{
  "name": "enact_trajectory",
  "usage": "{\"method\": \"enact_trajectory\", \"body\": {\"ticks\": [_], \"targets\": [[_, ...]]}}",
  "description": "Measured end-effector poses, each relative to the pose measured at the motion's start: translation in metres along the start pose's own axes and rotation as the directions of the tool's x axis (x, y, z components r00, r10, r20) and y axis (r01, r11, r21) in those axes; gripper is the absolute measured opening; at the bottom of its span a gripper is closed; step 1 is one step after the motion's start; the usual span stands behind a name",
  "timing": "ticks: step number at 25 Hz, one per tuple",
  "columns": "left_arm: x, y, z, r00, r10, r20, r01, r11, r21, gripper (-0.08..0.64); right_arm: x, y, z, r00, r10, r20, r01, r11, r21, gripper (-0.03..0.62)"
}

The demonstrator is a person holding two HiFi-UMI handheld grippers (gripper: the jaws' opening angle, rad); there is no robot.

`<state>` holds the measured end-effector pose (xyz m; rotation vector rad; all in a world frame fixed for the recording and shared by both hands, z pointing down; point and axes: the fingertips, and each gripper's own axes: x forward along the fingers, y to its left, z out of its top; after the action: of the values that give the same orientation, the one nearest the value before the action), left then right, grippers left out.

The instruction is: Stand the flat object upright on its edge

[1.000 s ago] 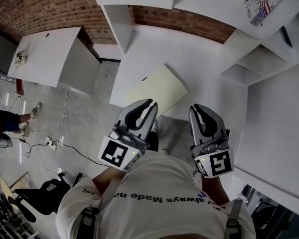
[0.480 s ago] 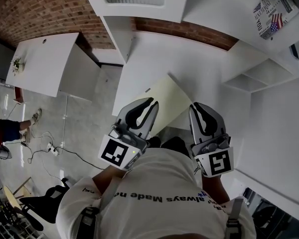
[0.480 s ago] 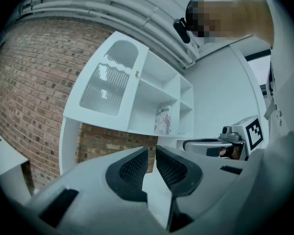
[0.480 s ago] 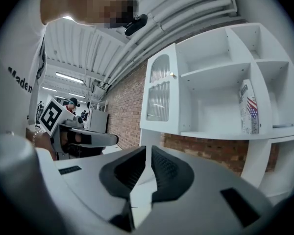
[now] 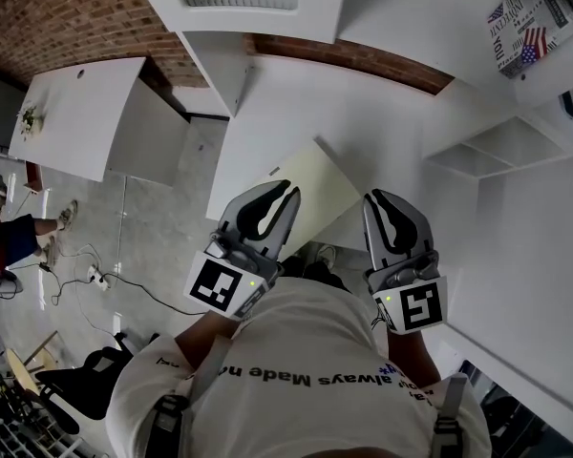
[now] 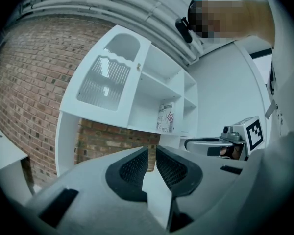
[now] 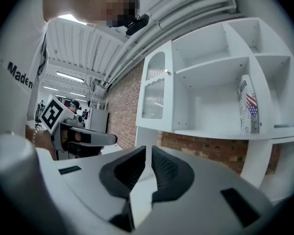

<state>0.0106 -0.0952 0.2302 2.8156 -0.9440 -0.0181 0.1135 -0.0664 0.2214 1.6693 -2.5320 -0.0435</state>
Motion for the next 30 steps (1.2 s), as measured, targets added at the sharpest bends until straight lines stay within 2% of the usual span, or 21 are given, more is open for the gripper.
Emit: {"method": "enact_trajectory", "body": {"ticks": [3, 6, 13, 15, 19, 23, 28, 30], "targets": [[0.002, 0.002, -0.016, 1.000, 0.014, -0.020, -0.015, 0.998, -0.056, 0.057, 0.003, -0.001, -0.005, 1.000, 0.031, 0.004, -0.031, 0.999, -0.018, 0.038], [0.001, 0.008, -0.039, 0.998, 0.018, -0.060, -0.025, 0.992, -0.124, 0.108, 0.007, 0.002, -0.023, 0.998, 0.064, -0.028, -0.065, 0.998, -0.024, 0.040], [-0.017, 0.027, -0.115, 0.978, 0.070, -0.195, -0.120, 0.958, -0.260, 0.183, 0.013, 0.012, -0.078, 0.983, 0.141, -0.117, -0.149, 0.987, -0.059, 0.106], [-0.025, 0.034, -0.139, 0.970, 0.080, -0.229, -0.150, 0.938, -0.311, 0.202, 0.013, 0.017, -0.101, 0.971, 0.162, -0.173, -0.180, 0.979, -0.093, 0.126], [-0.041, 0.046, -0.190, 0.946, 0.088, -0.312, -0.209, 0.902, -0.377, 0.222, 0.012, 0.031, -0.156, 0.923, 0.191, -0.334, -0.262, 0.947, -0.184, 0.161], [-0.057, 0.052, -0.234, 0.925, 0.088, -0.371, -0.263, 0.851, -0.455, 0.244, 0.016, 0.047, -0.192, 0.898, 0.238, -0.369, -0.333, 0.917, -0.219, 0.204], [-0.079, 0.052, -0.294, 0.899, 0.066, -0.433, -0.332, 0.748, -0.574, 0.273, 0.018, 0.060, -0.233, 0.867, 0.295, -0.403, -0.405, 0.887, -0.222, 0.247], [-0.087, 0.050, -0.316, 0.887, 0.057, -0.457, -0.355, 0.716, -0.601, 0.284, 0.016, 0.063, -0.250, 0.850, 0.312, -0.424, -0.432, 0.873, -0.225, 0.258]]}}
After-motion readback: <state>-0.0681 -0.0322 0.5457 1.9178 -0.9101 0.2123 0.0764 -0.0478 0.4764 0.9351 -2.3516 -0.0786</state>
